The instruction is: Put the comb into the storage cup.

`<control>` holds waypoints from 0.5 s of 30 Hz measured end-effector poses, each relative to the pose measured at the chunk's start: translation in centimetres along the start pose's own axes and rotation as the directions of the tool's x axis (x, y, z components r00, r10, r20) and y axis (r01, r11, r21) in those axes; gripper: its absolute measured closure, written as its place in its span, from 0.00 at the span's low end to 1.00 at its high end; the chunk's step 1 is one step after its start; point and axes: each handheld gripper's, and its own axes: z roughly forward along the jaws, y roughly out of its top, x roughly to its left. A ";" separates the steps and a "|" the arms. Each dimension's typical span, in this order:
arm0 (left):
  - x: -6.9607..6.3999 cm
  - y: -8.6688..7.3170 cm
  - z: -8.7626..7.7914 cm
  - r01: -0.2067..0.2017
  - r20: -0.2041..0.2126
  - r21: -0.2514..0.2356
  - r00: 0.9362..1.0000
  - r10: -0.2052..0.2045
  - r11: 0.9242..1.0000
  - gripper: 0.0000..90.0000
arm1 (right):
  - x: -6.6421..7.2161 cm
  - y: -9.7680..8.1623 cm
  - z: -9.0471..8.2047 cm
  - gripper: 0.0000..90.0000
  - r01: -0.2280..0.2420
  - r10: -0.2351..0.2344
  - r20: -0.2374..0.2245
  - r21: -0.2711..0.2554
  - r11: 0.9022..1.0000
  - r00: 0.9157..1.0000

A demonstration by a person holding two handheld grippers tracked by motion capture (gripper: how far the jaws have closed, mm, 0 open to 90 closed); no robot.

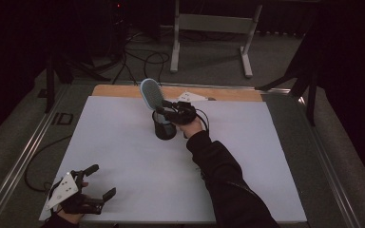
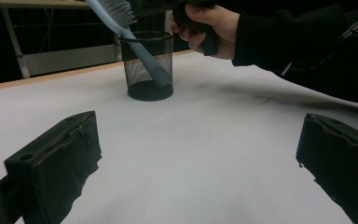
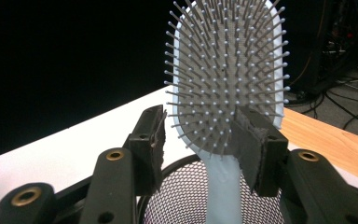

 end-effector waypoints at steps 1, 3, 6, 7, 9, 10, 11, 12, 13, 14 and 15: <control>0.0 0.0 0.0 0.000 0.000 0.000 1.000 0.000 1.000 0.00 | 0.0 0.0 -0.1 0.59 0.002 -0.002 -0.002 -0.001 1.000 1.000; 0.0 0.0 0.0 0.000 0.000 0.000 1.000 0.000 1.000 0.00 | 0.0 0.0 -0.2 0.58 -0.006 0.006 -0.006 -0.005 1.000 1.000; 0.0 0.0 0.0 -0.001 -0.001 0.000 1.000 0.001 1.000 0.00 | 0.0 0.1 -0.3 0.56 -0.004 0.004 -0.011 -0.008 1.000 1.000; 0.0 0.0 0.0 0.000 0.000 0.000 1.000 0.000 1.000 0.00 | 0.1 0.1 -0.3 0.55 0.001 -0.001 -0.011 -0.009 1.000 1.000; 0.0 0.0 0.0 0.000 -0.001 0.000 1.000 0.000 1.000 0.00 | 0.2 0.1 -0.4 0.53 0.004 -0.004 -0.012 -0.007 1.000 1.000; 0.0 0.0 0.0 0.001 -0.001 0.000 1.000 -0.001 1.000 0.00 | 0.2 0.2 -0.5 0.51 0.004 -0.004 -0.009 -0.011 1.000 1.000; 0.0 0.0 0.0 0.003 -0.001 0.000 1.000 -0.003 1.000 0.00 | 0.2 0.3 -0.7 0.50 0.006 -0.006 -0.006 -0.013 1.000 1.000; 0.0 0.0 0.0 0.003 -0.001 0.001 1.000 -0.003 1.000 0.00 | 0.2 0.3 -0.8 0.49 0.005 -0.005 -0.006 -0.015 1.000 1.000; 0.0 0.0 0.1 0.002 -0.001 0.001 1.000 -0.002 1.000 0.00 | 0.3 0.4 -0.9 0.48 -0.001 0.001 -0.006 -0.018 1.000 1.000; 0.0 0.0 0.1 0.002 -0.001 0.002 1.000 -0.002 1.000 0.00 | 0.3 0.4 -1.0 0.46 0.005 -0.005 -0.001 -0.015 1.000 1.000; 0.0 0.0 0.1 0.002 -0.001 0.002 1.000 -0.002 1.000 0.00 | 0.3 0.4 -1.0 0.46 0.005 -0.005 -0.001 -0.015 1.000 1.000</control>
